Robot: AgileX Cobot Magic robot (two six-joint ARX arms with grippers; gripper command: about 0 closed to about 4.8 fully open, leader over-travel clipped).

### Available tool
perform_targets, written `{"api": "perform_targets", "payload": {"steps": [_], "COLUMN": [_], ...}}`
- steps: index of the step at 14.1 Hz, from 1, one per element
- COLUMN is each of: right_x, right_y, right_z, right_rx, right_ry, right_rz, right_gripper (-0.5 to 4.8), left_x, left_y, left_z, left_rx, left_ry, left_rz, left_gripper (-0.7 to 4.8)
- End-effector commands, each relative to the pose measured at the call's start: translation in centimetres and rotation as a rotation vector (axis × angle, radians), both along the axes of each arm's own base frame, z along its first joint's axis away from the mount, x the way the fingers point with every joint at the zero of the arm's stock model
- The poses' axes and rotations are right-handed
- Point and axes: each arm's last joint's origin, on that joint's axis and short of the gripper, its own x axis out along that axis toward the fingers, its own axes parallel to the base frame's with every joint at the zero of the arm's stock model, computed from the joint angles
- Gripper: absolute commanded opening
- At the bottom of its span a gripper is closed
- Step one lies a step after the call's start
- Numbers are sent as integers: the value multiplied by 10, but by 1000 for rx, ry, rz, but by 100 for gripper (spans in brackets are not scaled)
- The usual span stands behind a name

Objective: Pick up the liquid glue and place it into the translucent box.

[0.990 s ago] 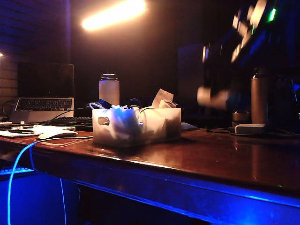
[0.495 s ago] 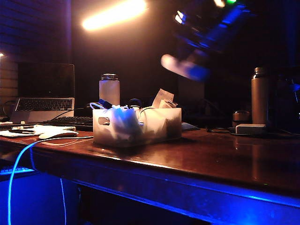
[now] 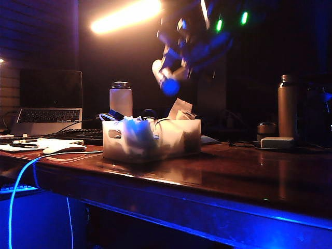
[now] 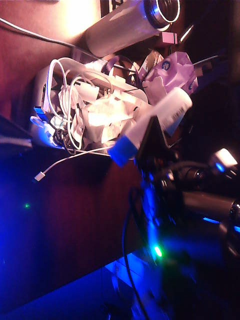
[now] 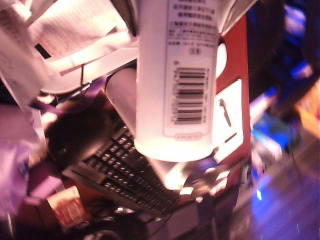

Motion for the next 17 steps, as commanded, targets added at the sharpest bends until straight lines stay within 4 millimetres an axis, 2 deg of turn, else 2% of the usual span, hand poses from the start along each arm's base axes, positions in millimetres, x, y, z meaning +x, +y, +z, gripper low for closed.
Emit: {"api": "perform_targets", "payload": {"steps": [1, 6, 7, 8, 9, 12, 13, 14, 16, 17], "right_x": [10, 19, 19, 19, 19, 19, 18, 17, 9, 4], "right_y": [5, 8, 8, 8, 8, 6, 3, -3, -21, -30], "right_z": [-18, -43, -43, -43, -42, -36, -32, -24, 3, 16], "right_rx": [56, 35, 36, 39, 42, 53, 28, -4, -122, -187], "right_ry": [32, 60, 59, 54, 50, 21, -10, -38, -137, -176], "right_rz": [-13, -44, -43, -37, -31, 6, 14, 11, 15, 11], "right_gripper": [198, 198, 230, 339, 364, 363, 336, 249, -4, -1], "left_x": [-1, -1, -1, -1, -1, -1, -1, -1, -2, -2], "left_y": [0, 0, 0, 0, 0, 0, 0, 0, -1, -1], "left_z": [3, 3, 3, 3, 3, 3, 3, 3, 3, 3], "left_rx": [-8, -8, -8, -8, -7, -8, -8, -8, -19, -27], "left_ry": [-19, -18, -17, -16, -16, -16, -15, -16, -13, -11], "left_rz": [-8, -8, -8, -8, -8, -8, -9, -9, -32, -51], "left_gripper": [-5, -5, -5, -5, -5, -5, -5, -5, -5, -5]}}
